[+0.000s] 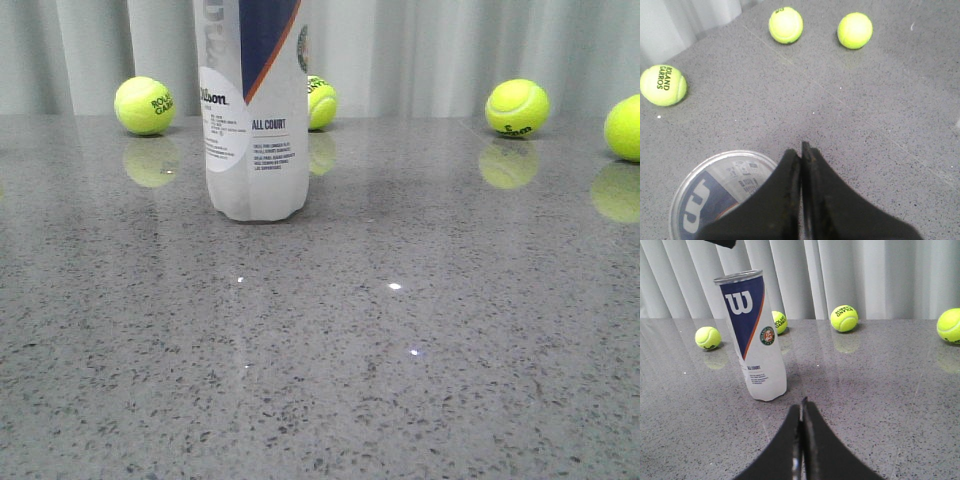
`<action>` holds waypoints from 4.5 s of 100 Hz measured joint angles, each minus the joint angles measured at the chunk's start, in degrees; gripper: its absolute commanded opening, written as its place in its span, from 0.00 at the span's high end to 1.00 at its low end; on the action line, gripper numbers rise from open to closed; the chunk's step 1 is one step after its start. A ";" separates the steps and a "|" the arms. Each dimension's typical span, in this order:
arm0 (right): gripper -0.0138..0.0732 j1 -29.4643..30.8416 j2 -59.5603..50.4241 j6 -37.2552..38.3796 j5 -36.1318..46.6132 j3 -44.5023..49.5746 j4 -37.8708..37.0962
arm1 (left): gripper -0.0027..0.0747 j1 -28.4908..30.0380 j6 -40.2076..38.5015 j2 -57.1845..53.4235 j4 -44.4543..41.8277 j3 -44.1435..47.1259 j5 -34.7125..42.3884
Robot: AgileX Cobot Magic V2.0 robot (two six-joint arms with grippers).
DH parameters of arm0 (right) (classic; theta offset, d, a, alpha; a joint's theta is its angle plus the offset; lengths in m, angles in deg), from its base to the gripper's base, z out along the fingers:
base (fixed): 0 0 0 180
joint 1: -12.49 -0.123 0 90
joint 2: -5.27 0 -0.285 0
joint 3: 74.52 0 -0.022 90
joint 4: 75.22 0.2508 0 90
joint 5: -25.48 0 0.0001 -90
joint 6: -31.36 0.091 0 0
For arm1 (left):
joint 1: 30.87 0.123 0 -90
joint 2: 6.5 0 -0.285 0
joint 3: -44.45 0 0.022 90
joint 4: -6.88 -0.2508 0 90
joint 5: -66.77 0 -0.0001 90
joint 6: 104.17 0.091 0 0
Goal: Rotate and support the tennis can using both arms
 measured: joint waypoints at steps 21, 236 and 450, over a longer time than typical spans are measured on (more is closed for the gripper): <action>0.91 0.00 0.00 0.00 0.00 0.00 0.00 | 0.99 -0.15 0.00 -10.69 0.00 16.43 11.74; 0.91 0.00 -0.05 0.00 0.13 0.03 0.00 | 0.99 36.68 -13.21 -89.63 -12.36 104.91 48.34; 0.91 31.27 -9.03 0.78 11.26 18.71 -14.44 | 0.99 36.68 -13.34 -89.63 -12.47 104.91 48.34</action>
